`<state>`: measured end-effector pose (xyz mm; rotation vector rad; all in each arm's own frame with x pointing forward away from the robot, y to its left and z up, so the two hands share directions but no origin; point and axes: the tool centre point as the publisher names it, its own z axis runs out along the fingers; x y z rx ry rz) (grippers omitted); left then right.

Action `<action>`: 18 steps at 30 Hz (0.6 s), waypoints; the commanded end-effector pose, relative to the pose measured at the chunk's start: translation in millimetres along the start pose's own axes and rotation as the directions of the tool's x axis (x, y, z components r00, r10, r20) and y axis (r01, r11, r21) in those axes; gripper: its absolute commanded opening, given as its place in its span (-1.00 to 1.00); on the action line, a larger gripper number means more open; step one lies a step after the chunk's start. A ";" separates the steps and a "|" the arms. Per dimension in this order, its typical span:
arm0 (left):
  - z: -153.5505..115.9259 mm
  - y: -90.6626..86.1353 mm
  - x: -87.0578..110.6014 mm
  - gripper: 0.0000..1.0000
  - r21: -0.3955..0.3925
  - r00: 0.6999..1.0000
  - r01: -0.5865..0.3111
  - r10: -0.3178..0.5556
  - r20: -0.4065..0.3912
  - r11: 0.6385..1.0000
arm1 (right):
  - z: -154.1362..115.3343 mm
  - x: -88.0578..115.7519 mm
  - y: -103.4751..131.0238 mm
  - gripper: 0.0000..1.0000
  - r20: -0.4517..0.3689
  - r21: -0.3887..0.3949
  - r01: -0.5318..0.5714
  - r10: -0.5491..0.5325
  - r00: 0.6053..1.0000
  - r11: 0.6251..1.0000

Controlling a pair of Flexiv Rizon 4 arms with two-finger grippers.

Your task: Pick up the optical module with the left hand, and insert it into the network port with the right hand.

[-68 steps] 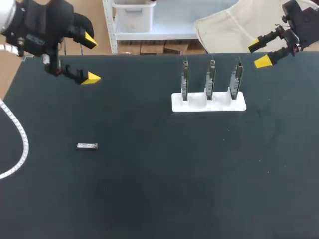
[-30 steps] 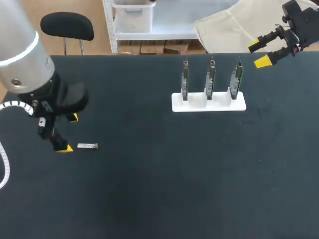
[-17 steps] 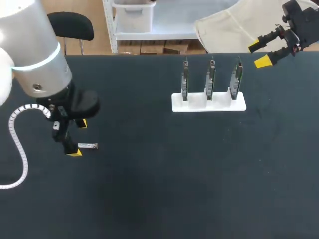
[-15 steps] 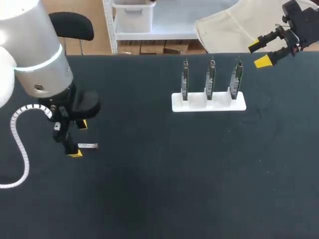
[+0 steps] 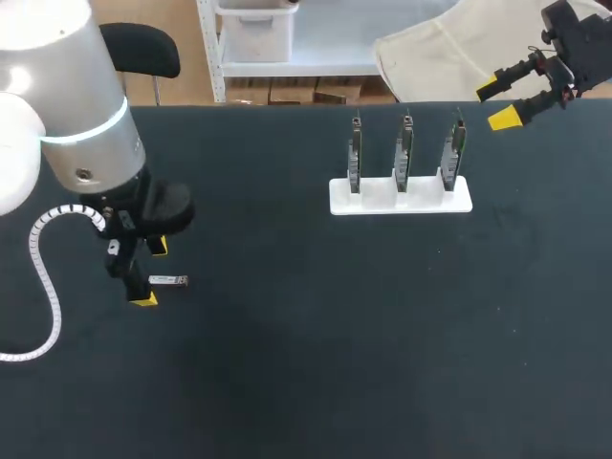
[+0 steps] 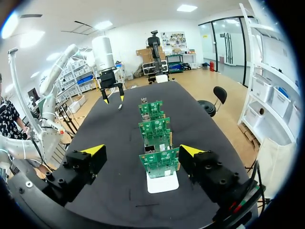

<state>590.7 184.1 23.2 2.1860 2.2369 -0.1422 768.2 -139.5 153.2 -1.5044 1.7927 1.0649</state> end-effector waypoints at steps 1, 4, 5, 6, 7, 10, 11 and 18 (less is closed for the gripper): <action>5.6 4.4 4.5 1.00 0.011 1.000 0.000 0.000 0.003 1.000 | 0.2 0.0 1.0 1.00 0.001 0.002 0.001 -0.001 1.000 1.000; 6.7 4.0 4.7 1.00 0.017 1.000 -0.006 0.006 -0.004 1.000 | 0.2 0.0 1.0 1.00 0.001 0.002 0.001 -0.001 1.000 1.000; 7.6 4.1 4.9 1.00 0.018 1.000 -0.008 0.008 -0.006 1.000 | 0.2 0.0 1.0 1.00 0.001 0.002 0.001 -0.001 1.000 1.000; 8.6 4.3 5.3 1.00 0.018 1.000 -0.010 0.010 -0.008 1.000 | 0.2 0.0 1.0 1.00 0.001 0.002 0.001 -0.001 1.000 1.000; 9.6 4.7 5.7 1.00 0.028 1.000 -0.002 0.002 0.004 1.000 | 0.2 0.0 1.0 1.00 0.001 0.002 0.001 -0.001 1.000 1.000; 10.9 6.4 7.2 1.00 0.032 1.000 0.003 -0.003 0.007 0.999 | 0.2 0.0 1.0 1.00 0.001 0.002 0.001 -0.001 1.000 1.000; 11.5 7.0 7.3 1.00 0.032 1.000 0.002 -0.002 0.006 0.999 | 0.2 0.0 1.0 1.00 0.001 0.002 0.001 -0.001 1.000 1.000; 13.8 9.1 7.3 1.00 -0.010 0.999 0.016 -0.017 -0.040 1.000 | 0.2 0.0 1.0 1.00 0.001 0.002 0.001 -0.001 1.000 1.000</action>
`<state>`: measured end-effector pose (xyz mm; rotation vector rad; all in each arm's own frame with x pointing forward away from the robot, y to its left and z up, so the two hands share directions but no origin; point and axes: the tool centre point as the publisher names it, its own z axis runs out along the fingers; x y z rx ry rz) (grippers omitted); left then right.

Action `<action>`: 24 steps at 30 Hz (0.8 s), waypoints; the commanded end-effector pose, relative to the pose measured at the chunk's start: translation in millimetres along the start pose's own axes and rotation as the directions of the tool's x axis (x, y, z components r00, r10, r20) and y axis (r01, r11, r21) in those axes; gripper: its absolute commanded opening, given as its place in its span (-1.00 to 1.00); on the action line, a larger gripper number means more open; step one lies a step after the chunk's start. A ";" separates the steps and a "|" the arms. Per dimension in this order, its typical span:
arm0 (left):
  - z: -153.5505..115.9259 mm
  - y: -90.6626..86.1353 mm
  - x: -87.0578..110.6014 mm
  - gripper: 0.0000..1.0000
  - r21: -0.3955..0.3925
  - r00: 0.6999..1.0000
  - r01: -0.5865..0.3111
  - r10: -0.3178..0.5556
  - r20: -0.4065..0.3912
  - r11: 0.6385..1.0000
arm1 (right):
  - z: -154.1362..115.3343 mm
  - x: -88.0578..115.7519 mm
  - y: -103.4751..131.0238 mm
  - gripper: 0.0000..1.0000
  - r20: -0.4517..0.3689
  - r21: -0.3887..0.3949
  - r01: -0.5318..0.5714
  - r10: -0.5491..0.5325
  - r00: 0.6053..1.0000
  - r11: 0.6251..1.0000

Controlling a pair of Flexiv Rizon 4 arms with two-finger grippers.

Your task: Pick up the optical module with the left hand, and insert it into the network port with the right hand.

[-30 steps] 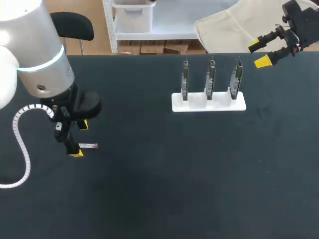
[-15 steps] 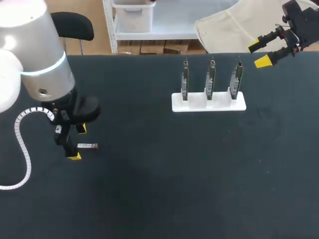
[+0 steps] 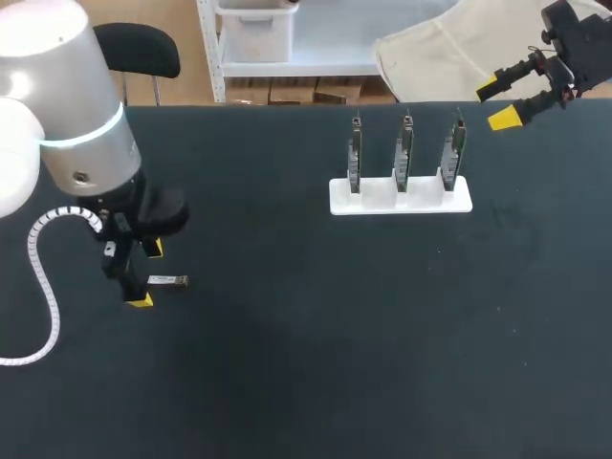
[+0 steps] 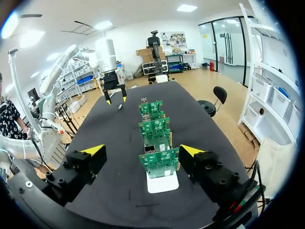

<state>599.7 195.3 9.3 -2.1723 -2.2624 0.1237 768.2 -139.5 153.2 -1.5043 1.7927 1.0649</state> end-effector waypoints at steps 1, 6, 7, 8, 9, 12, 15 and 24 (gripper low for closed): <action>2.2 -1.3 -5.1 1.00 -0.006 1.000 -0.005 0.005 -0.026 1.000 | 0.2 0.0 1.0 1.00 0.001 0.002 0.001 -0.001 1.000 1.000; 6.5 -3.4 -6.5 1.00 0.008 1.000 0.010 -0.010 -0.006 1.000 | 0.2 0.0 1.0 1.00 0.001 0.002 0.001 -0.001 1.000 1.000; 6.8 -3.6 -6.4 1.00 0.007 1.000 0.017 -0.017 0.002 1.000 | 0.2 0.0 1.0 1.00 0.001 0.002 0.001 -0.001 1.000 1.000; 6.7 -3.7 -6.2 1.00 0.009 1.000 0.018 -0.018 -0.008 1.000 | 0.2 0.0 1.0 1.00 0.001 0.002 0.001 -0.001 1.000 1.000; 7.2 -4.3 -5.9 1.00 0.009 1.000 0.018 -0.018 -0.010 1.000 | 0.2 0.0 1.0 1.00 0.001 0.002 0.001 -0.001 1.000 1.000; 9.5 -5.1 -5.3 1.00 0.011 1.000 0.024 -0.024 -0.012 1.000 | 0.2 0.0 1.0 1.00 0.001 0.002 0.001 -0.001 1.000 1.000; 10.0 -5.0 -4.8 1.00 0.005 0.999 0.020 -0.020 -0.038 1.000 | 0.2 0.0 1.0 1.00 0.001 0.002 0.001 -0.001 1.000 1.000; 16.1 -2.1 -6.1 1.00 0.017 0.999 0.021 -0.020 -0.025 1.000 | 0.2 0.0 1.0 1.00 0.001 0.002 0.001 -0.001 1.000 1.000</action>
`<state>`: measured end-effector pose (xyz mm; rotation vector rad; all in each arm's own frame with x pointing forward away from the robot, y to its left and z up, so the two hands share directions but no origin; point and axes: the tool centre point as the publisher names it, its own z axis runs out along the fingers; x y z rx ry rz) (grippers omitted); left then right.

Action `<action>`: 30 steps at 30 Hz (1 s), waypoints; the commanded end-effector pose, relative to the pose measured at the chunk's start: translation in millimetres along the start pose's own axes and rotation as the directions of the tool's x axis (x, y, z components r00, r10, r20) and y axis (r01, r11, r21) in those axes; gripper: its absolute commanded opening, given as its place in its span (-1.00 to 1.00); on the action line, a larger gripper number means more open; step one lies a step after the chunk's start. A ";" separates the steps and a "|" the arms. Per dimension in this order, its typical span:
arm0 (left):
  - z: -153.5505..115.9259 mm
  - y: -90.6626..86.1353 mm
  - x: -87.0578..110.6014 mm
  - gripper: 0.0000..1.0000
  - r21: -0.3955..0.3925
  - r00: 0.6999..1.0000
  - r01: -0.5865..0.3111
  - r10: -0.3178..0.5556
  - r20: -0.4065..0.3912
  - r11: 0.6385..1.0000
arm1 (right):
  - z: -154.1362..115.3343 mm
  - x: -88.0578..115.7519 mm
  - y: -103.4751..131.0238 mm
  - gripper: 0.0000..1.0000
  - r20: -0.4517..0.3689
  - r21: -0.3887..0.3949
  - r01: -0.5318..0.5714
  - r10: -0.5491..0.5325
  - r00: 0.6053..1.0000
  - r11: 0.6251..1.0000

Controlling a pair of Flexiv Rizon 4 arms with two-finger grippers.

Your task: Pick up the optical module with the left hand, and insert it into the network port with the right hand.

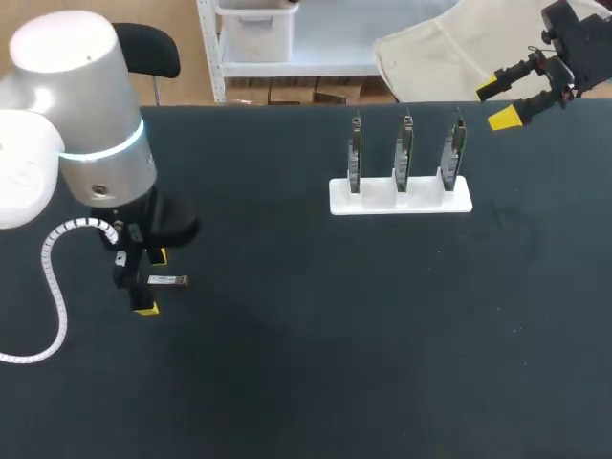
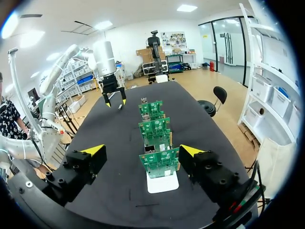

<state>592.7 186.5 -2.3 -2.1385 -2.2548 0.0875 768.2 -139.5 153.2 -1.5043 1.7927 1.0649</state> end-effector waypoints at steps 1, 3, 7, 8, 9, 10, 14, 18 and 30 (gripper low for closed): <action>4.5 4.6 2.6 1.00 0.015 1.000 0.007 -0.008 0.010 1.000 | 0.2 0.0 1.0 1.00 0.001 0.002 0.001 -0.001 1.000 1.000; 5.5 4.4 3.8 1.00 0.016 1.000 0.009 -0.010 0.010 1.000 | 0.2 0.0 1.0 1.00 0.001 0.002 0.001 -0.001 1.000 1.000; 6.4 5.1 6.9 1.00 0.016 1.000 0.014 -0.014 0.008 1.000 | 0.2 0.0 1.0 1.00 0.001 0.002 0.001 -0.001 1.000 1.000; 6.6 5.5 7.6 1.00 0.015 1.000 0.018 -0.018 0.006 1.000 | 0.2 0.0 1.0 1.00 0.001 0.002 0.001 -0.001 1.000 1.000; 6.6 6.1 8.2 1.00 0.014 1.000 0.022 -0.022 0.006 1.000 | 0.2 0.0 1.0 1.00 0.001 0.002 0.001 -0.001 1.000 1.000; 5.8 6.6 8.5 1.00 0.013 1.000 0.024 -0.024 0.006 1.000 | 0.2 0.0 1.0 1.00 0.001 0.002 0.001 -0.001 1.000 1.000; 4.9 8.0 8.5 1.00 0.008 0.999 0.032 -0.032 0.002 0.999 | 0.2 0.0 1.0 1.00 0.001 0.002 0.001 -0.001 1.000 1.000; 6.8 8.4 7.9 1.00 0.014 0.999 0.032 -0.032 0.000 0.999 | 0.2 0.0 1.0 1.00 0.001 0.002 0.001 -0.001 1.000 1.000; 12.1 8.7 10.5 1.00 0.025 0.999 0.054 -0.053 -0.012 0.998 | 0.2 0.0 1.0 1.00 0.001 0.002 0.001 -0.001 1.000 1.000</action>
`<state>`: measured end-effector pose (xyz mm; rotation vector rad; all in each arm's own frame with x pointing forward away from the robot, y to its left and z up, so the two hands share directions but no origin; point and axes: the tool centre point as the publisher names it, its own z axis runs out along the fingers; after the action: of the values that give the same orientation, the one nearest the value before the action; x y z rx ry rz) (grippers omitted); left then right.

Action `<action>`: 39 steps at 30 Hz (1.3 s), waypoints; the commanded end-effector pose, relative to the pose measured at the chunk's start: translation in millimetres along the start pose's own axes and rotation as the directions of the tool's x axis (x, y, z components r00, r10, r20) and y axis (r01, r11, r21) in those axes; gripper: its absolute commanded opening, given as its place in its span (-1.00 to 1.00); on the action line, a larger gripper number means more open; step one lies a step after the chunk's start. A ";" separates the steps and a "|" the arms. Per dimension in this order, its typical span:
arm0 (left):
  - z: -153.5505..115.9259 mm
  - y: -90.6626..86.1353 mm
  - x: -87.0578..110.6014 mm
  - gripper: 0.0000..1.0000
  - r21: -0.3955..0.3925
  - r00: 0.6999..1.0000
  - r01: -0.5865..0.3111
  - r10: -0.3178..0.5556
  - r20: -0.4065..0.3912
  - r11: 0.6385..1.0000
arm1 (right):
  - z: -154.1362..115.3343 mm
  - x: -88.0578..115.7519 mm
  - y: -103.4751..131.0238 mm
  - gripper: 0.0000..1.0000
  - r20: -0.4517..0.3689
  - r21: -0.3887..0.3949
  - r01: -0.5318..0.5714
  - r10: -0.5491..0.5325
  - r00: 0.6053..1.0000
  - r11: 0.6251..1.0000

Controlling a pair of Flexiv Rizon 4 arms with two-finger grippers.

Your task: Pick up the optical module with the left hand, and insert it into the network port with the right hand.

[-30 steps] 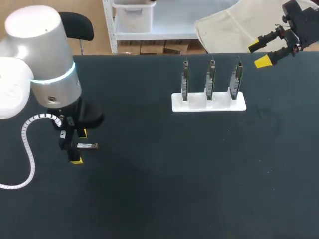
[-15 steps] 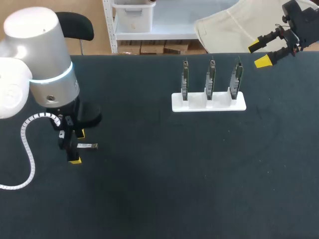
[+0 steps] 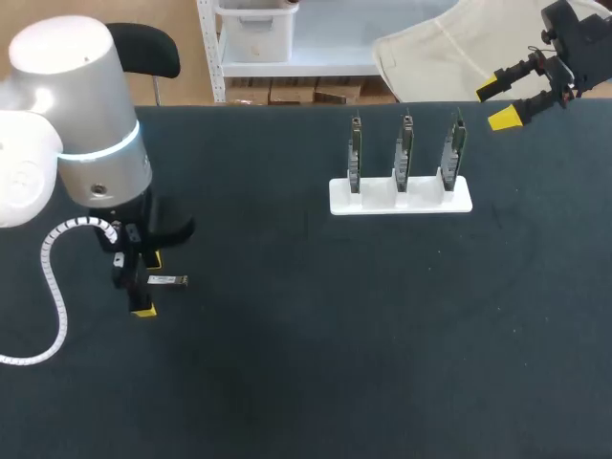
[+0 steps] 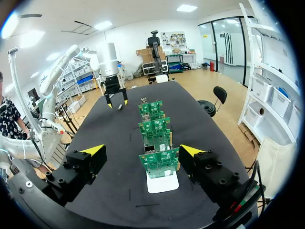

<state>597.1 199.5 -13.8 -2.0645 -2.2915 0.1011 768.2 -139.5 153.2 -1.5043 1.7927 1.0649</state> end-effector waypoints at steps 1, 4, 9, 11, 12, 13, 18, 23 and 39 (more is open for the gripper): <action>1.2 4.2 -2.8 1.00 -0.004 1.000 -0.010 0.010 -0.015 1.000 | 0.2 0.0 1.0 1.00 0.001 0.002 0.001 -0.001 1.000 1.000; 1.2 6.0 -3.9 1.00 -0.007 1.000 -0.014 0.014 -0.018 1.000 | 0.2 0.0 1.0 1.00 0.001 0.002 0.001 -0.001 1.000 1.000; 1.9 8.3 -5.0 1.00 -0.010 0.999 -0.027 0.026 -0.035 1.000 | 0.2 0.0 1.0 1.00 0.001 0.002 0.001 -0.001 1.000 1.000; 2.4 8.8 -5.8 1.00 -0.009 0.999 -0.031 0.030 -0.036 0.999 | 0.2 0.0 1.0 1.00 0.001 0.002 0.001 -0.001 1.000 1.000; 2.8 9.2 -5.9 1.00 -0.009 0.999 -0.030 0.030 -0.036 0.999 | 0.2 0.0 1.0 1.00 0.001 0.002 0.001 -0.001 1.000 1.000; 3.1 9.5 -5.8 1.00 -0.007 0.999 -0.027 0.027 -0.037 1.000 | 0.2 0.0 1.0 1.00 0.001 0.002 0.001 -0.001 1.000 1.000; 4.3 10.2 -5.8 1.00 -0.005 0.999 -0.024 0.023 -0.034 1.000 | 0.2 0.0 1.0 1.00 0.001 0.002 0.001 -0.001 1.000 1.000; 5.2 9.4 -7.0 -0.01 0.000 0.999 -0.021 0.021 -0.026 1.000 | 0.2 0.0 1.0 1.00 0.001 0.002 0.001 -0.001 1.000 1.000; 5.7 4.1 -6.9 -1.00 0.000 0.999 -0.037 0.037 -0.030 0.999 | 0.2 0.0 1.0 1.00 0.001 0.002 0.001 -0.001 1.000 1.000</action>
<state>602.6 192.8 -17.4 -2.0907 -2.2388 0.0686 768.2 -139.5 153.2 -1.5043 1.7927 1.0649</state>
